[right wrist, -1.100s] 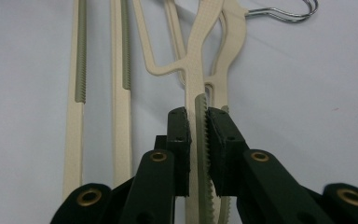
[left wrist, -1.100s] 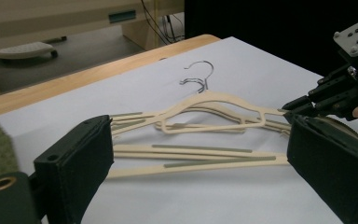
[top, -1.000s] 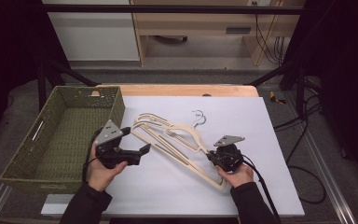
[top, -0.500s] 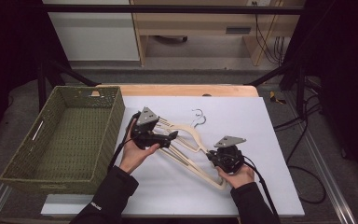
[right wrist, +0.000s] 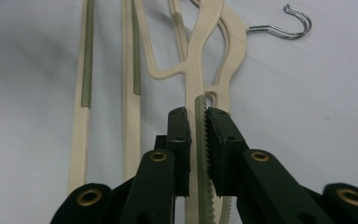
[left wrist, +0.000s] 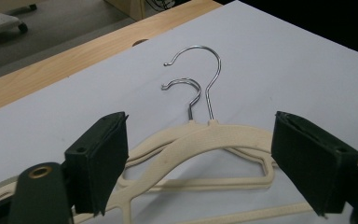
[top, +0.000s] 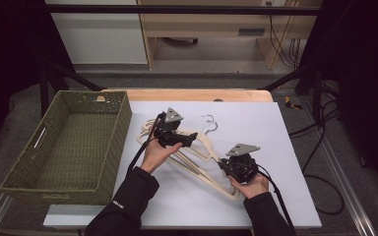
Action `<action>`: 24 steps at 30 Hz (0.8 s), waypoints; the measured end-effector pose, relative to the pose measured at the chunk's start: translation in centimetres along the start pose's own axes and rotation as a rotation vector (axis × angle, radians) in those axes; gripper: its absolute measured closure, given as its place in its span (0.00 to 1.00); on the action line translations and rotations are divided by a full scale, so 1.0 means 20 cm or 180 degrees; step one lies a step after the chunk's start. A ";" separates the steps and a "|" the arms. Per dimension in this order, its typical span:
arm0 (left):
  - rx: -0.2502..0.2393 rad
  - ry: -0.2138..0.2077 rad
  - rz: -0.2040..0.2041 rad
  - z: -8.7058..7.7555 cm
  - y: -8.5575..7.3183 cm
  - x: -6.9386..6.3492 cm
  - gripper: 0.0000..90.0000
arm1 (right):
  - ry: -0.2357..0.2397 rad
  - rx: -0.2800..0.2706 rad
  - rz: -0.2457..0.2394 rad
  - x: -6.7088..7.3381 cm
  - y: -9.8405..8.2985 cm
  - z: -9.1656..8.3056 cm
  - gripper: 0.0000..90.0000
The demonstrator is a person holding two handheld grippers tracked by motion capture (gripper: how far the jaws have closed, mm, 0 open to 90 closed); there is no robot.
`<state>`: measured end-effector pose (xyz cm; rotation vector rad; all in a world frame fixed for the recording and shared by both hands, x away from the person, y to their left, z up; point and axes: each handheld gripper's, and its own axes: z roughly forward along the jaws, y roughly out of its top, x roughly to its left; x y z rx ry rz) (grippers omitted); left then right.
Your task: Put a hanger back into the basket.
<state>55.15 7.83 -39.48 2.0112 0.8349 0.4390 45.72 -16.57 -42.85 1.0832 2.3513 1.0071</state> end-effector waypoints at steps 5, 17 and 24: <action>0.0012 -0.0078 0.0030 0.08 0.02 -0.02 0.29 | 0.0012 -0.0021 -0.0006 0.00 0.00 -0.01 0.89; 0.0192 -0.0057 -0.0023 0.24 0.04 -0.03 0.58 | 0.0001 -0.0027 -0.0041 0.01 0.00 -0.01 0.89; 0.0263 -0.0059 -0.0109 0.28 0.04 -0.04 0.72 | 0.0019 -0.0038 -0.0066 0.01 0.00 -0.02 0.89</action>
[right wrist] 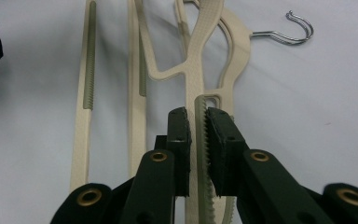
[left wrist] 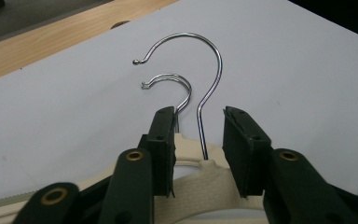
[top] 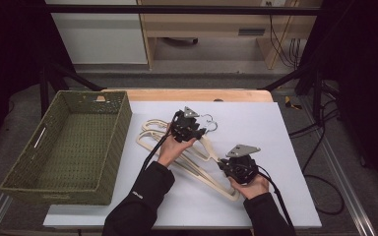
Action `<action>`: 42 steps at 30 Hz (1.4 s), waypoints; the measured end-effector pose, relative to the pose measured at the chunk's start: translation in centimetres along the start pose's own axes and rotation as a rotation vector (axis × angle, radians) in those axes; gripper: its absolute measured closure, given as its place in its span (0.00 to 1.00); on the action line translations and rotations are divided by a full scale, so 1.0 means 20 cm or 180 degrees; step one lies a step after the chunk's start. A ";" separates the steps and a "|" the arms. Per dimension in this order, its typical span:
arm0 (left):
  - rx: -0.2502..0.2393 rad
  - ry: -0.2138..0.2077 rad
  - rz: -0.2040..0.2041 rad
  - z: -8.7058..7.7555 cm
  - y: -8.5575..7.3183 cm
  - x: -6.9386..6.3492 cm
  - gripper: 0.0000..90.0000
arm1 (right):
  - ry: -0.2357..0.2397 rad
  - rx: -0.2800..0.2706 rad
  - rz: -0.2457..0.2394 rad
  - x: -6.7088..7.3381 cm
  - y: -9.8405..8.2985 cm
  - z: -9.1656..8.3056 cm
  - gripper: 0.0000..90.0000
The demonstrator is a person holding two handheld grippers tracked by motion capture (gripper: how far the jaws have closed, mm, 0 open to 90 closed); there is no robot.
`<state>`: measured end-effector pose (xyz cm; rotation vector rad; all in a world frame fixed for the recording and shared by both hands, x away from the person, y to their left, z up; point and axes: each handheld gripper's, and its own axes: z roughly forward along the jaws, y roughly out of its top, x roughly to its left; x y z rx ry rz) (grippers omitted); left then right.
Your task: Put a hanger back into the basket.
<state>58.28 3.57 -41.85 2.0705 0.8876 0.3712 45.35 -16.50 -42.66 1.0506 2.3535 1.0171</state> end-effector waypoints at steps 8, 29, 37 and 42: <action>0.0085 -0.0044 -0.0147 0.03 -0.01 0.00 0.92 | 0.0018 0.0001 -0.0013 0.01 0.00 -0.01 0.89; -0.0213 0.0059 -0.0027 -0.16 -0.04 -0.08 0.98 | 0.0277 0.0011 0.0109 0.03 -0.03 0.01 0.83; -0.0306 0.0080 0.0062 -0.25 -0.05 -0.11 0.98 | 0.0385 -0.0518 0.0349 0.03 0.07 0.01 0.54; -0.0369 0.0076 0.0095 -0.29 -0.07 -0.12 0.98 | 0.0459 -0.0441 0.0438 0.04 0.15 0.11 0.62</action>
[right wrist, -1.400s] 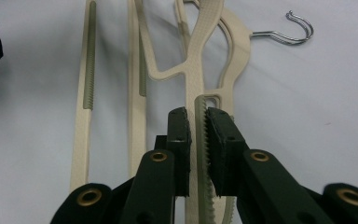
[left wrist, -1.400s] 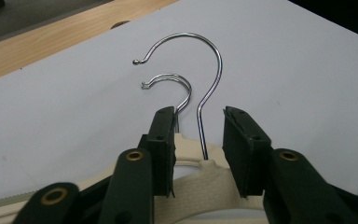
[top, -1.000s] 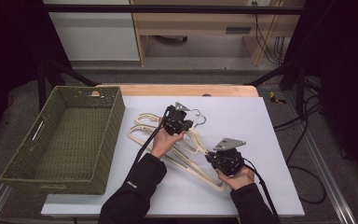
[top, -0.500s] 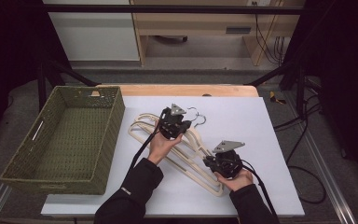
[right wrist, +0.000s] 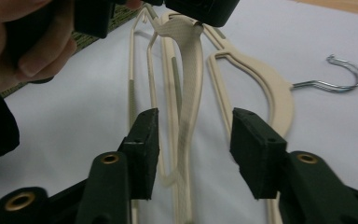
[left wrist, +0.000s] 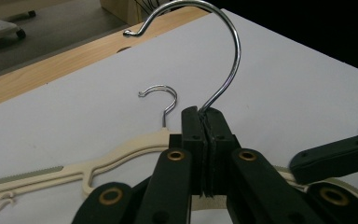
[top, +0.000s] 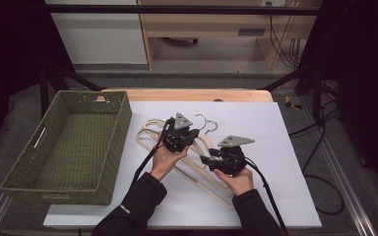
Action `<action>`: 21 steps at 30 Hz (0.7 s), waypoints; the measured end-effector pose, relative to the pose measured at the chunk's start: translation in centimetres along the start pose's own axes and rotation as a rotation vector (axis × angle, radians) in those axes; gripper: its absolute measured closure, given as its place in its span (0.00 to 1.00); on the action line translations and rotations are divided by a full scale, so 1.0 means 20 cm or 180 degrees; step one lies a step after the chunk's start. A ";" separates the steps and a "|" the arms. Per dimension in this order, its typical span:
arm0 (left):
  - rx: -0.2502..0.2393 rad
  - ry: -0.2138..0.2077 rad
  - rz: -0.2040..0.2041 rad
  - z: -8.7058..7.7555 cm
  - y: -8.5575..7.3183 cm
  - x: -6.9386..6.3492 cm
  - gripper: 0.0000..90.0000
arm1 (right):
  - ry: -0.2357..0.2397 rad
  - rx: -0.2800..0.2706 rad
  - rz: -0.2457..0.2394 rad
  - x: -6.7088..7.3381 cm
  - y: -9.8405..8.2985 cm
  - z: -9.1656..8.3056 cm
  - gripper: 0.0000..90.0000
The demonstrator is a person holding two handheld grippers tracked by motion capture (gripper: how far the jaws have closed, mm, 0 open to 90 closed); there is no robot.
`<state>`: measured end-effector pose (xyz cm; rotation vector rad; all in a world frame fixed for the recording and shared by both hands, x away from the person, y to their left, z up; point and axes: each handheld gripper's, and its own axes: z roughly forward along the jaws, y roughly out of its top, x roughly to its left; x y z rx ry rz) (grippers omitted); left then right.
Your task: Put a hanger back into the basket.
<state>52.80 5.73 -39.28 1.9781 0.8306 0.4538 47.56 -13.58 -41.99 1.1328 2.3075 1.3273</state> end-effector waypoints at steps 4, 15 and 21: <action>-0.0043 -0.0010 0.0013 -0.03 -0.01 0.00 0.98 | 0.0083 0.0112 0.0023 0.01 0.03 0.07 0.71; -0.0102 -0.0056 0.0023 -0.08 -0.02 0.00 0.97 | 0.0251 0.0168 0.0102 0.01 0.05 0.09 0.92; -0.0131 -0.0120 0.0040 -0.14 -0.01 0.02 0.81 | 0.0447 0.0114 0.0215 0.01 0.06 0.08 0.96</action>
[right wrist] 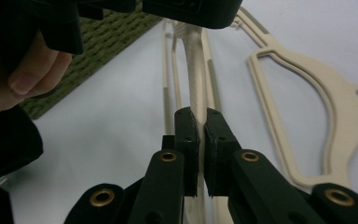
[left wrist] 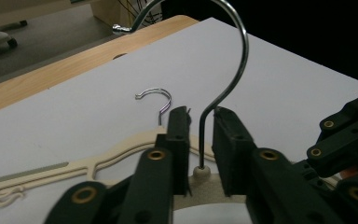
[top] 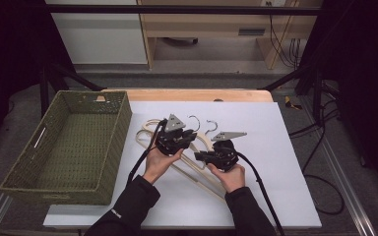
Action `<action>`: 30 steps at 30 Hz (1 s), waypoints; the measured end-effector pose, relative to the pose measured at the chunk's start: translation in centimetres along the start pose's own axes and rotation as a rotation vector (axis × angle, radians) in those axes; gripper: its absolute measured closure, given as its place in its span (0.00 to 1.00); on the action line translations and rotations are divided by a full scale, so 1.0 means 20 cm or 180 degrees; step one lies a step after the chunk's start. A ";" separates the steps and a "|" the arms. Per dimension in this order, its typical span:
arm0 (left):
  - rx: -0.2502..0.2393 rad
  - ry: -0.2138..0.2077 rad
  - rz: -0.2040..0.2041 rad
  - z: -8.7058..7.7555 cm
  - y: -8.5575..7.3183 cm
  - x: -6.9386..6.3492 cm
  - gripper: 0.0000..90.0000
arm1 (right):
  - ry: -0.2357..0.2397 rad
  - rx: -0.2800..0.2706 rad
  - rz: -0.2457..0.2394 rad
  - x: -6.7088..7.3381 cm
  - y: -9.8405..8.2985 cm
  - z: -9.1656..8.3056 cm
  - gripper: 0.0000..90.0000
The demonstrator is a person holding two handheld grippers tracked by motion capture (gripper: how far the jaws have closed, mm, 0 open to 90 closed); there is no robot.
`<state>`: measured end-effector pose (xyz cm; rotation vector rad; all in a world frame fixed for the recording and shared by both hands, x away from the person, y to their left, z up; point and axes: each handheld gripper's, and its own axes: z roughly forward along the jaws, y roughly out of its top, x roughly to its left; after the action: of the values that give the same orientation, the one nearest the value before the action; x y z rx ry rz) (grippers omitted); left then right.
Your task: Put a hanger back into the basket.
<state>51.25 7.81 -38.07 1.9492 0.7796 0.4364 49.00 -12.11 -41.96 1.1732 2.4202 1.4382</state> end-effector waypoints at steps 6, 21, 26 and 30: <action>-0.0101 -0.0095 -0.0003 -0.18 0.01 0.04 0.51 | 0.0106 -0.0049 -0.0041 0.05 0.00 -0.03 0.97; -0.0061 -0.0374 0.0168 -0.53 -0.17 0.06 0.22 | 0.0506 -0.0120 -0.0407 0.12 -0.02 -0.25 0.97; 0.0072 -0.0359 0.0323 -0.50 -0.21 0.01 0.21 | 0.0636 -0.0038 -0.0492 0.16 -0.04 -0.25 0.97; 0.0166 -0.0441 0.0325 -0.47 -0.23 0.00 0.30 | 0.0733 0.0041 -0.0580 0.19 -0.05 -0.24 0.97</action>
<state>44.24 15.48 -37.54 2.0503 0.6102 0.3404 43.76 -13.31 -39.04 0.8021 2.6080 1.5789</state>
